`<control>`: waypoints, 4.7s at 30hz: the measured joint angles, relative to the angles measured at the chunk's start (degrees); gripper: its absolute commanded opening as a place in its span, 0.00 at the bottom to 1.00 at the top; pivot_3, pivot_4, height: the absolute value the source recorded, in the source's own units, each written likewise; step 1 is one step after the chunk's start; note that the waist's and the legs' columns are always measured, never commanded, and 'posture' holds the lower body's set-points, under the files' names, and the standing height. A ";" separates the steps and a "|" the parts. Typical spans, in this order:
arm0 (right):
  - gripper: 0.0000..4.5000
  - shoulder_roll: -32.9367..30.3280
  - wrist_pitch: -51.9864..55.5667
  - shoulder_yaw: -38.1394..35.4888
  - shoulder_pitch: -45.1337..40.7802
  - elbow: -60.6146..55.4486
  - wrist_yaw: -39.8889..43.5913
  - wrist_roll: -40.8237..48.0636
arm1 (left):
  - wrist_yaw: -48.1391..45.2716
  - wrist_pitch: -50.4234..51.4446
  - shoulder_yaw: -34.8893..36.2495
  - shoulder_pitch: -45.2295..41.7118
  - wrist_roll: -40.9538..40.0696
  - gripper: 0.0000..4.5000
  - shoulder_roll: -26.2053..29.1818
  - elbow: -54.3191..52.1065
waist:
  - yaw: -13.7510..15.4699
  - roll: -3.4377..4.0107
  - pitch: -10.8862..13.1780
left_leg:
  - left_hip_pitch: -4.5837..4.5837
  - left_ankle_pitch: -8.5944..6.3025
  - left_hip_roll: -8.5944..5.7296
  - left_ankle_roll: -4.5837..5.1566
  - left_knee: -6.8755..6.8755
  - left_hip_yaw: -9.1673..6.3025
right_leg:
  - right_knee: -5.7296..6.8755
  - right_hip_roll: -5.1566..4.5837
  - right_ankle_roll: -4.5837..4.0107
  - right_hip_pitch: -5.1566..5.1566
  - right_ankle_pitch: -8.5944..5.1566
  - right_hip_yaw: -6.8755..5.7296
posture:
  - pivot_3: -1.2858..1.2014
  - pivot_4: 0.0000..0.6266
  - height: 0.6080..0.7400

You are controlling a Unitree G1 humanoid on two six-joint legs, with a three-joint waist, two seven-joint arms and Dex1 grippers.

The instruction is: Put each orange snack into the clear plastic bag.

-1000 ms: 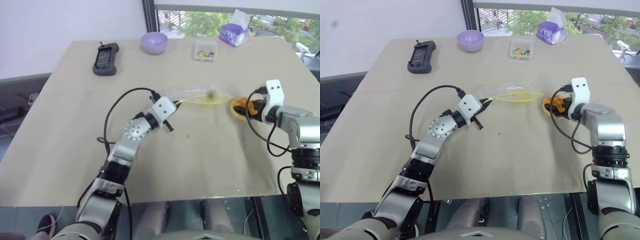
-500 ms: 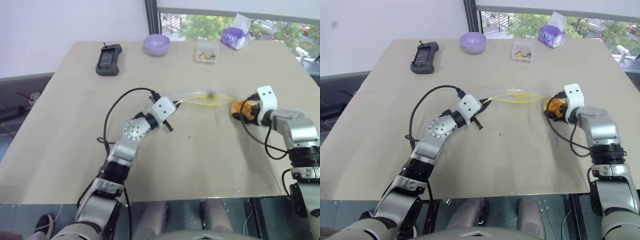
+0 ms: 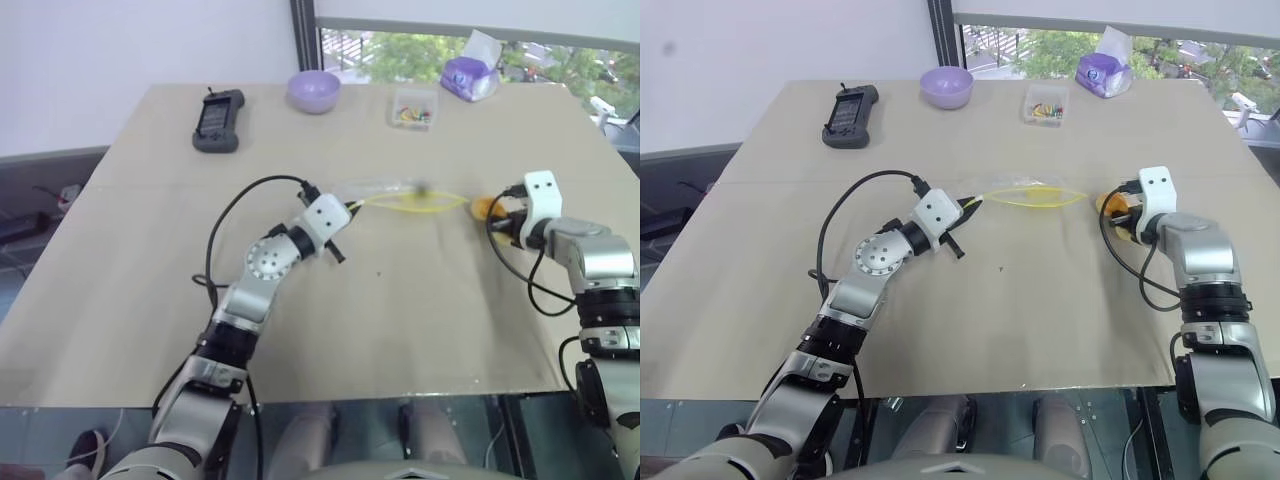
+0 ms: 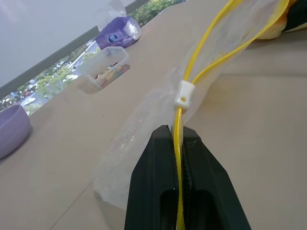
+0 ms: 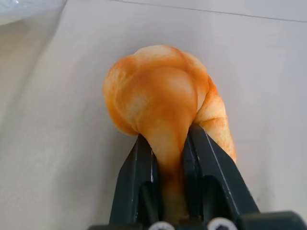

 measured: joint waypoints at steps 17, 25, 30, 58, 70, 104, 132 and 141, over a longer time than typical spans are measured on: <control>0.01 -15.01 -13.16 6.51 4.79 -29.92 30.16 10.16 | -0.02 -0.07 -0.04 -0.06 0.05 0.00 -0.43 0.44 | -0.14 0.40 0.25 | -0.24 -0.02 0.01 0.04 -0.04 0.09 | -0.01 -0.02 0.01 -0.28 0.00 0.06 | 0.52 0.24 1.00; 0.01 -12.10 -13.23 15.64 1.88 -27.91 28.26 2.87 | -0.05 -0.20 -0.08 -0.12 0.12 0.00 -0.69 0.49 | 0.12 0.39 0.26 | -0.26 -0.01 0.00 0.02 -0.05 0.05 | -0.03 -0.03 0.01 -0.32 -0.01 0.04 | 0.52 0.24 1.00; 0.01 -11.15 -12.12 15.74 -0.23 -25.53 27.19 1.61 | -0.19 -1.03 -0.18 -0.11 0.30 0.00 -0.49 0.49 | 0.19 0.39 0.26 | -0.27 -0.01 0.01 0.02 -0.06 0.05 | -0.04 -0.03 0.00 -0.32 -0.01 0.04 | 0.52 0.24 1.00; 0.01 -1.65 -2.12 22.04 -8.62 -21.02 19.28 -6.53 | -2.93 -5.93 -3.00 -2.13 2.27 0.00 -1.85 2.25 | 0.01 0.40 0.25 | -0.28 -0.01 -0.03 0.01 -0.07 0.04 | -0.02 -0.04 0.00 -0.36 -0.01 0.04 | 0.52 0.24 1.00; 0.01 6.91 -2.10 15.60 -8.22 -13.24 8.76 -5.60 | -3.94 -6.31 -3.56 -2.33 2.17 0.00 -4.06 2.25 | -0.17 0.41 0.25 | -0.28 0.00 -0.04 0.01 -0.11 0.05 | -0.02 -0.05 0.00 -0.40 -0.01 0.06 | 0.52 0.24 1.00; 0.99 3.19 -16.86 15.00 -1.96 -15.23 13.95 -5.58 | -5.10 -4.99 -2.72 -3.78 -2.37 0.00 -5.88 2.66 | -0.27 0.43 0.25 | -0.28 -0.01 -0.06 0.01 -0.09 0.01 | -0.01 -0.01 0.00 -0.42 -0.01 0.11 | 0.52 0.24 1.00; 0.99 -16.42 -19.18 8.86 10.05 -25.77 28.53 1.59 | -4.54 2.85 2.03 -2.86 -7.85 0.00 -5.39 0.38 | 0.73 0.42 0.25 | -0.24 -0.01 -0.05 0.02 -0.07 0.08 | -0.02 0.01 0.00 -0.35 -0.01 0.11 | 0.52 0.24 1.00; 0.99 -11.12 -25.82 16.08 5.89 -19.28 22.03 -9.51 | -4.57 2.69 1.71 -2.86 -7.78 0.00 -5.38 0.38 | 0.56 0.41 0.25 | -0.25 -0.01 -0.03 0.02 -0.07 0.07 | -0.04 -0.03 0.00 -0.35 0.00 0.12 | 0.52 0.24 1.00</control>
